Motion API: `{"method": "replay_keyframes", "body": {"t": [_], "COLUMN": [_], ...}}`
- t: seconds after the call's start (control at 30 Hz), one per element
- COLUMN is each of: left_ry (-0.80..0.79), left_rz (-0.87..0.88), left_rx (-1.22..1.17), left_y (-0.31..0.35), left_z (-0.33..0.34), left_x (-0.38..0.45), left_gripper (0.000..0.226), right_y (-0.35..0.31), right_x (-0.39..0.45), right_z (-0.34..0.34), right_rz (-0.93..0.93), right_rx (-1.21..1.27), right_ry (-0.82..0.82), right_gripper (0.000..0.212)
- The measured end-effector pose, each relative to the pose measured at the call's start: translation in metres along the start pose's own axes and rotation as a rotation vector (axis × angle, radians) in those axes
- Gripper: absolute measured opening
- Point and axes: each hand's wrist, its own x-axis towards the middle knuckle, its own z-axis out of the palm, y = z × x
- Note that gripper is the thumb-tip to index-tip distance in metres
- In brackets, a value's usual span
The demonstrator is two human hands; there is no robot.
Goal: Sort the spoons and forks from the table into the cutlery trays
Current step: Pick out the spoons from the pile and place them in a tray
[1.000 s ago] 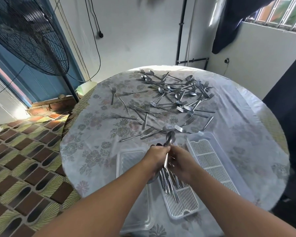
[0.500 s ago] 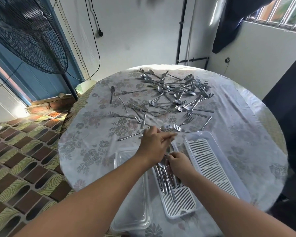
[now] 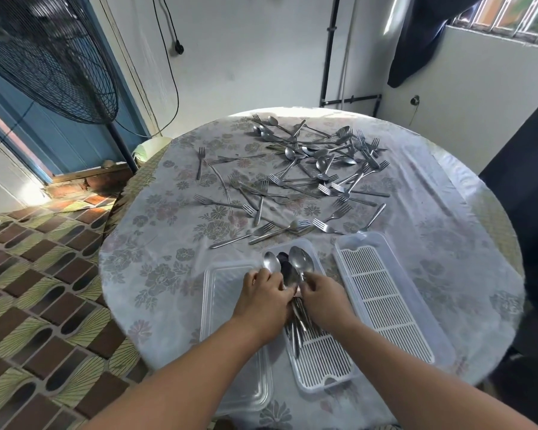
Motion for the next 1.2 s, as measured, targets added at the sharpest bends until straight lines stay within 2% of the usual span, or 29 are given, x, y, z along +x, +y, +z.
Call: {"method": "replay_keyframes", "body": {"t": [0.1, 0.17, 0.2, 0.27, 0.37, 0.5, 0.6, 0.67, 0.8, 0.87, 0.93, 1.0, 1.2], "left_ry": [-0.306, -0.402, -0.392, -0.274, -0.171, -0.213, -0.259, -0.29, -0.28, -0.211, -0.119, -0.098, -0.304], "left_rz": [-0.132, -0.15, -0.167, -0.2, -0.178, -0.208, -0.287, -0.32, -0.358, -0.342, -0.288, -0.236, -0.209], "left_rx": [-0.134, -0.147, -0.152, -0.117, -0.011, 0.035, 0.065, 0.096, 0.11, 0.091, 0.088, 0.099, 0.251], "left_y": [0.006, 0.01, 0.01, 0.011, 0.011, 0.014, 0.014, 0.011, 0.005, 0.004, 0.004, 0.004, 0.008], "left_z": [-0.006, -0.008, -0.009, -0.009, -0.008, -0.005, -0.004, -0.005, -0.01, -0.011, -0.009, -0.008, -0.01], "left_x": [0.004, 0.005, 0.005, 0.005, 0.007, 0.007, 0.01, 0.014, 0.025, 0.025, 0.021, 0.02, 0.032], "left_gripper": [0.071, 0.065, 0.057, 0.044, 0.042, 0.053, 0.075, 0.083, 0.081, 0.074, 0.058, 0.049, 0.075], "right_y": [-0.001, 0.0, 0.001, 0.001, 0.001, 0.001, -0.005, -0.011, -0.015, -0.012, -0.01, -0.011, -0.004], "right_x": [-0.005, -0.007, -0.007, -0.008, -0.008, -0.002, -0.006, -0.012, -0.015, -0.01, -0.005, 0.0, 0.015], "right_z": [0.0, -0.002, -0.002, -0.002, -0.003, -0.003, -0.008, -0.011, -0.01, -0.002, 0.004, 0.007, 0.01], "right_rz": [-0.108, -0.172, -0.199, -0.246, -0.304, -0.372, -0.371, -0.421, -0.45, -0.431, -0.324, -0.243, -0.17], "right_rx": [-0.165, -0.239, -0.287, -0.366, -0.489, -0.669, -0.769, -0.882, -1.026, -1.019, -0.913, -0.811, -0.817], "right_ry": [0.013, 0.003, -0.01, -0.041, -0.073, -0.099, -0.153, -0.159, -0.177, -0.189, -0.213, -0.221, -0.198], "right_gripper": [0.023, 0.031, 0.032, 0.029, 0.021, 0.042, 0.057, 0.056, 0.054, 0.054, 0.057, 0.063, 0.089]}}
